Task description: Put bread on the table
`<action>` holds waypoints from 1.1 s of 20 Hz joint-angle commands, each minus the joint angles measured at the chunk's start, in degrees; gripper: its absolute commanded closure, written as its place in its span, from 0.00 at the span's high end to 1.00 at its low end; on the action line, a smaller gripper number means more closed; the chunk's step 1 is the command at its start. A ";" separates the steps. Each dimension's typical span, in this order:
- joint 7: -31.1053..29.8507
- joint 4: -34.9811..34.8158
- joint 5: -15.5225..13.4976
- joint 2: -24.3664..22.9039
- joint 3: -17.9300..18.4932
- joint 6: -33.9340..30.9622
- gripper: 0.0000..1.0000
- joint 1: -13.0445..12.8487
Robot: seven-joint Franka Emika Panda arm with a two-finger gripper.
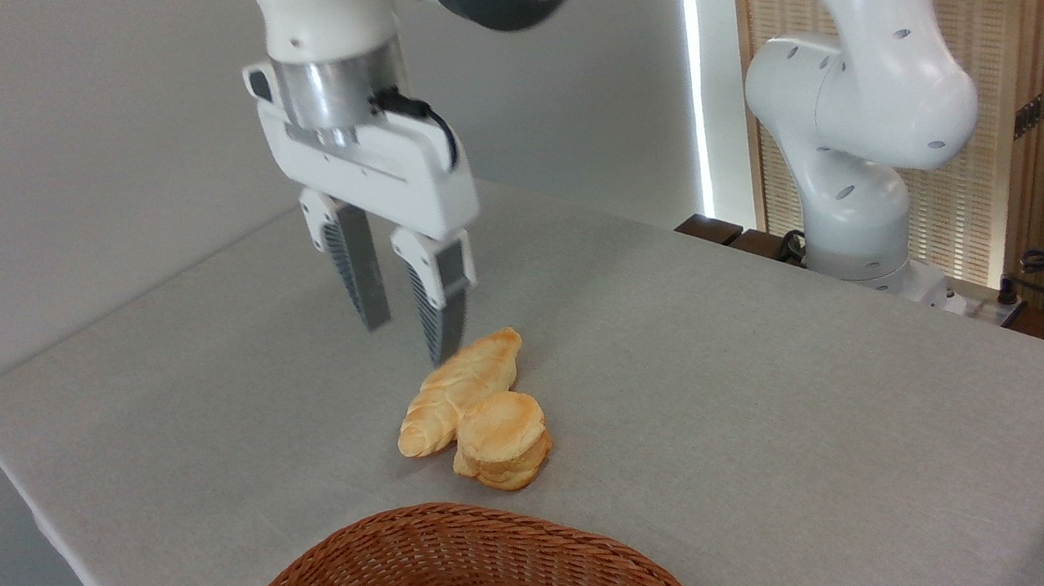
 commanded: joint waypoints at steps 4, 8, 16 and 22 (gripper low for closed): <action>-0.65 5.72 0.20 1.02 -2.36 -3.82 1.00 -0.01; -1.52 5.72 0.38 2.34 -1.31 -4.25 1.00 0.78; -6.28 5.81 3.45 1.82 1.33 -5.05 1.00 2.19; -4.88 6.51 -0.67 1.55 2.38 -4.61 1.00 2.19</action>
